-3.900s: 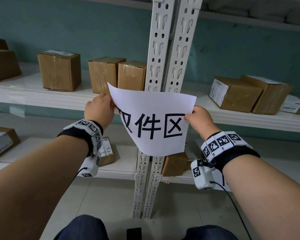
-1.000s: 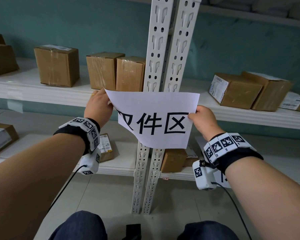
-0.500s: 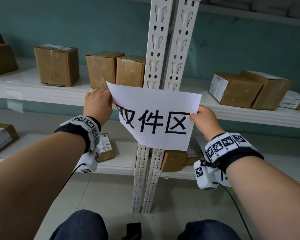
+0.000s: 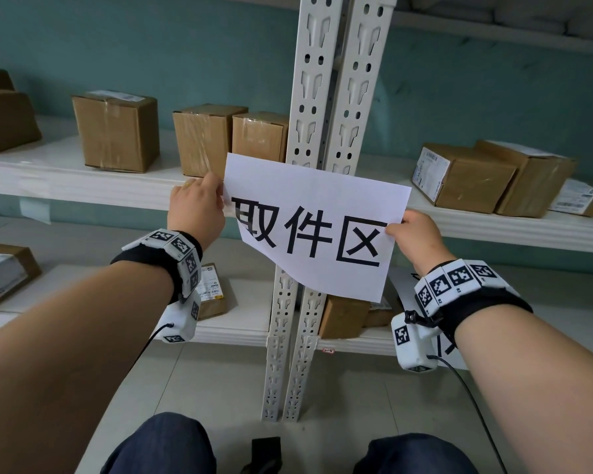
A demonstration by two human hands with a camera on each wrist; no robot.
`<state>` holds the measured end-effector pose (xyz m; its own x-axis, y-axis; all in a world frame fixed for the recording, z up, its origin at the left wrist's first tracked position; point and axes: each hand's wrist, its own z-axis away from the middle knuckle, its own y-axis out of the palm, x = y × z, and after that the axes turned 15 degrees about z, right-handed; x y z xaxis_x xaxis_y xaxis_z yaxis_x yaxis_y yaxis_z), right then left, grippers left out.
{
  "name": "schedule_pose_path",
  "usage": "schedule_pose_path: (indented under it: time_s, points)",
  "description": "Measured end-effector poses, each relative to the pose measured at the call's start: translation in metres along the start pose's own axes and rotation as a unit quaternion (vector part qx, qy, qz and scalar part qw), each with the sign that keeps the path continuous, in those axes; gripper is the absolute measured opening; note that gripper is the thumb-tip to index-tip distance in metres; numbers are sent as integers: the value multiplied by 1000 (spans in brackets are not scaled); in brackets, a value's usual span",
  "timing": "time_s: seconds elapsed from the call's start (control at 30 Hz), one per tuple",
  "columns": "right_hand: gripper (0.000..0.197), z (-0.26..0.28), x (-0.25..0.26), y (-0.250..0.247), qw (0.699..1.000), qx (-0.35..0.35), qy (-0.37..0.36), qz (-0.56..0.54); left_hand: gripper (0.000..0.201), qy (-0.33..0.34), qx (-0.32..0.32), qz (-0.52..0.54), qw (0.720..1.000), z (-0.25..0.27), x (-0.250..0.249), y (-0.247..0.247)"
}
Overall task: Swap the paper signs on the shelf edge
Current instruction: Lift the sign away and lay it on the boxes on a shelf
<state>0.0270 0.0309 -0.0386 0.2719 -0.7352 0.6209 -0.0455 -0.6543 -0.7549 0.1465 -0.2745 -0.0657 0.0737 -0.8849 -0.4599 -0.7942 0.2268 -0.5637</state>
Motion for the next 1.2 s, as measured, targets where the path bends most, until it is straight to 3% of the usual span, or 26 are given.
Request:
schedule_pose_path:
  time_s: [0.3, 0.5, 0.73, 1.2]
  points:
    - [24, 2, 1, 0, 1000, 1, 1, -1, 13, -6, 9, -5, 1000, 8, 0, -3]
    - [23, 4, 1, -3, 1000, -3, 1, 1, 27, 25, 29, -35, 999, 9, -5, -10]
    - [24, 7, 2, -7, 1000, -14, -5, 14, 13, 23, 45, -83, 995, 10, -6, -14]
    - [23, 13, 3, -7, 1000, -12, -13, 12, 13, 19, 55, -110, 992, 19, -4, -22]
